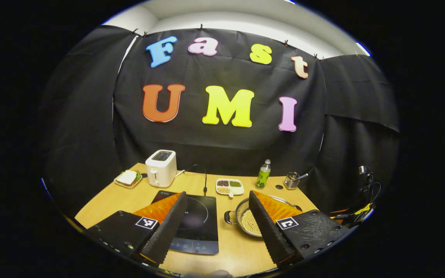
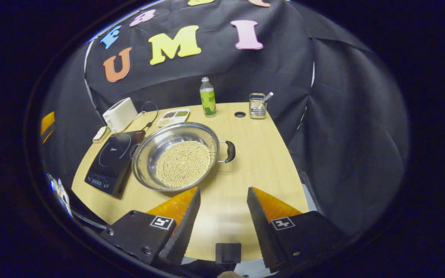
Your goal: First push the handle of the pot to place it horizontally, then grasp the pot with both hands and set it on the induction cooktop.
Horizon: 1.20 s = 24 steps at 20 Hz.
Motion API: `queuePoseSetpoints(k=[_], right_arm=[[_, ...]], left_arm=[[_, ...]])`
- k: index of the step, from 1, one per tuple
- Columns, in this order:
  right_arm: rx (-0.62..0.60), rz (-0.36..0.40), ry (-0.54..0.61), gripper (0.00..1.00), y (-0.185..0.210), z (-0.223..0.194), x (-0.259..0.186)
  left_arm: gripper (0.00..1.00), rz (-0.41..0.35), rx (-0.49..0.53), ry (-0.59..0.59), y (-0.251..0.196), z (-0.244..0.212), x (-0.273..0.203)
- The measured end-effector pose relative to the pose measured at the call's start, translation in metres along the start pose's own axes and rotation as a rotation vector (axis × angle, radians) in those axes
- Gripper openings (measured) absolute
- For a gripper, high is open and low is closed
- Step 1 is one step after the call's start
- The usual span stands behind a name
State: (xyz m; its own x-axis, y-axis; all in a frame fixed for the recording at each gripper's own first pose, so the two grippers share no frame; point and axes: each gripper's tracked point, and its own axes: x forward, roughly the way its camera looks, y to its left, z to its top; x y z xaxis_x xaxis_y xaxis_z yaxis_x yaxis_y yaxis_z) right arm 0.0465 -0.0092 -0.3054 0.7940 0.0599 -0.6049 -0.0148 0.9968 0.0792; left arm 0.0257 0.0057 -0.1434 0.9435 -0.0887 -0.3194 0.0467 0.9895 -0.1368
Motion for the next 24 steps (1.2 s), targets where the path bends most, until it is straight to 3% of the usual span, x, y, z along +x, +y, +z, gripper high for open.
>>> queuePoseSetpoints(k=[2,3,5,15,24], right_arm=[[-0.01,-0.011,-0.014,0.79,-0.001,0.005,0.005],[-0.013,-0.006,-0.011,0.89,0.0,0.006,0.008],[-0.009,0.004,-0.006,0.99,0.0,0.013,0.023],[-0.004,0.1,0.1,0.93,0.001,0.054,0.132],[-0.076,0.121,0.226,0.93,0.003,0.043,0.199]], left_arm=[[0.95,-0.01,-0.002,0.044,0.0,-0.018,0.014],[0.96,-0.015,0.0,0.055,-0.002,-0.025,0.022],[0.95,-0.016,0.021,0.089,-0.005,-0.041,0.046],[0.96,-0.023,0.029,0.349,-0.031,-0.149,0.169],[0.96,-0.018,0.039,0.543,-0.032,-0.208,0.221]])
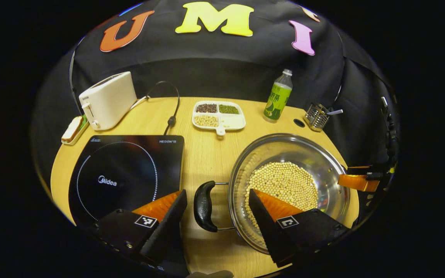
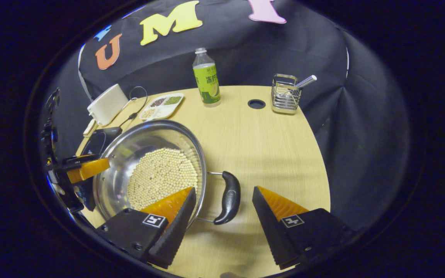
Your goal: First push the handle of the pot to place it horizontally, then grasp the pot with both hands and set it on the induction cooktop.
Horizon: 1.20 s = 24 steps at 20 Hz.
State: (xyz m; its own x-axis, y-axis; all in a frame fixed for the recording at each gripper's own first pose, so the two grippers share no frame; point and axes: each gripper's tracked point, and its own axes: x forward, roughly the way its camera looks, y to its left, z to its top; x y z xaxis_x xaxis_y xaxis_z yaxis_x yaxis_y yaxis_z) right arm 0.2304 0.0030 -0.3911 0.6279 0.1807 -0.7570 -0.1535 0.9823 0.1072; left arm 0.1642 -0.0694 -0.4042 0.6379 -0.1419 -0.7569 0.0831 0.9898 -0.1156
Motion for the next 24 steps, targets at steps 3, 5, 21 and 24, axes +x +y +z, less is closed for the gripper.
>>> queuePoseSetpoints(k=[3,5,21,24], right_arm=[[-0.008,0.01,0.061,0.94,0.005,-0.006,0.013],[0.001,0.012,0.103,0.9,0.007,-0.011,0.021],[0.149,0.015,0.207,0.62,0.016,-0.019,0.027],[0.155,0.01,0.199,0.59,0.019,-0.022,0.019]], left_arm=[[0.94,0.002,0.006,0.031,-0.005,0.002,0.011],[0.95,0.0,-0.009,0.09,-0.013,-0.011,0.019],[0.65,0.019,-0.058,0.155,-0.001,-0.015,0.024],[0.64,0.013,-0.054,0.152,-0.003,-0.018,0.019]])
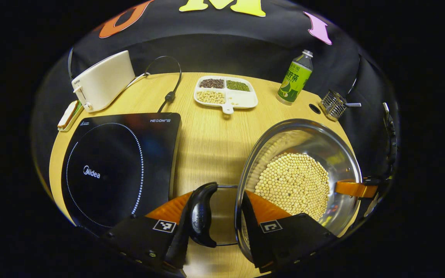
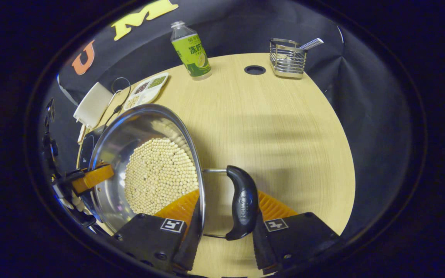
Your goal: First push the handle of the pot to place it horizontally, then grasp the pot with both hands and set it on the induction cooktop.
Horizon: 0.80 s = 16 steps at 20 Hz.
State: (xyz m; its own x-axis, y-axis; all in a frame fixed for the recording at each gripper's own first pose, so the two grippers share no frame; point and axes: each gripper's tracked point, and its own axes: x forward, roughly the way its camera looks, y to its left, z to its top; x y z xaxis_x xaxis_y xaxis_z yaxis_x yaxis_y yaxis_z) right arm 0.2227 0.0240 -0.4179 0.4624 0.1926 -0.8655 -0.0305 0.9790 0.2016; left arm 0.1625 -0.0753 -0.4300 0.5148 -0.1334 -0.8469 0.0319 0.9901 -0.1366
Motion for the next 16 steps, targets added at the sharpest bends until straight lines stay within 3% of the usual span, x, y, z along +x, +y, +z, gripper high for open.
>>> queuePoseSetpoints(k=[7,16], right_arm=[[-0.028,-0.001,-0.027,0.59,0.024,0.007,-0.031],[-0.077,0.048,-0.05,0.59,0.104,0.013,-0.051]], left_arm=[[0.64,-0.001,0.016,-0.043,0.014,0.013,-0.031],[0.63,0.043,0.001,-0.092,0.079,0.027,-0.078]])
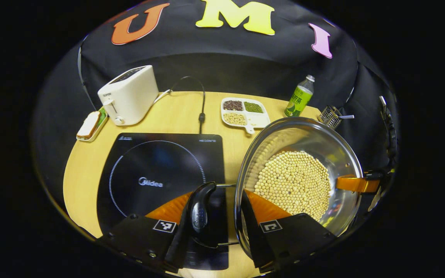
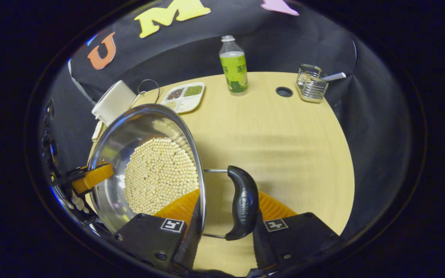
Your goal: First push the handle of the pot to place it horizontally, then grasp the pot with both hands and set it on the induction cooktop.
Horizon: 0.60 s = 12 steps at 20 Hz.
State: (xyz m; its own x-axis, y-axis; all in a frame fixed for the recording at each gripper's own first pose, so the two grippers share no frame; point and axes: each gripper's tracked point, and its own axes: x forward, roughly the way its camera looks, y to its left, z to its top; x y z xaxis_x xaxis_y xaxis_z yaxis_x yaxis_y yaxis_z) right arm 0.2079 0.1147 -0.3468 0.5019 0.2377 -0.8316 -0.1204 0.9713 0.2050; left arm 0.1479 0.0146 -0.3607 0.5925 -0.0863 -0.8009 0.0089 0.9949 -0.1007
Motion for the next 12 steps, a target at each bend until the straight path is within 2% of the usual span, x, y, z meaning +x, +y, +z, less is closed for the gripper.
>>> queuePoseSetpoints(k=[12], right_arm=[[-0.06,0.077,0.022,0.59,0.114,0.0,0.01]], left_arm=[[0.63,0.084,-0.058,-0.018,0.107,0.001,-0.044]])
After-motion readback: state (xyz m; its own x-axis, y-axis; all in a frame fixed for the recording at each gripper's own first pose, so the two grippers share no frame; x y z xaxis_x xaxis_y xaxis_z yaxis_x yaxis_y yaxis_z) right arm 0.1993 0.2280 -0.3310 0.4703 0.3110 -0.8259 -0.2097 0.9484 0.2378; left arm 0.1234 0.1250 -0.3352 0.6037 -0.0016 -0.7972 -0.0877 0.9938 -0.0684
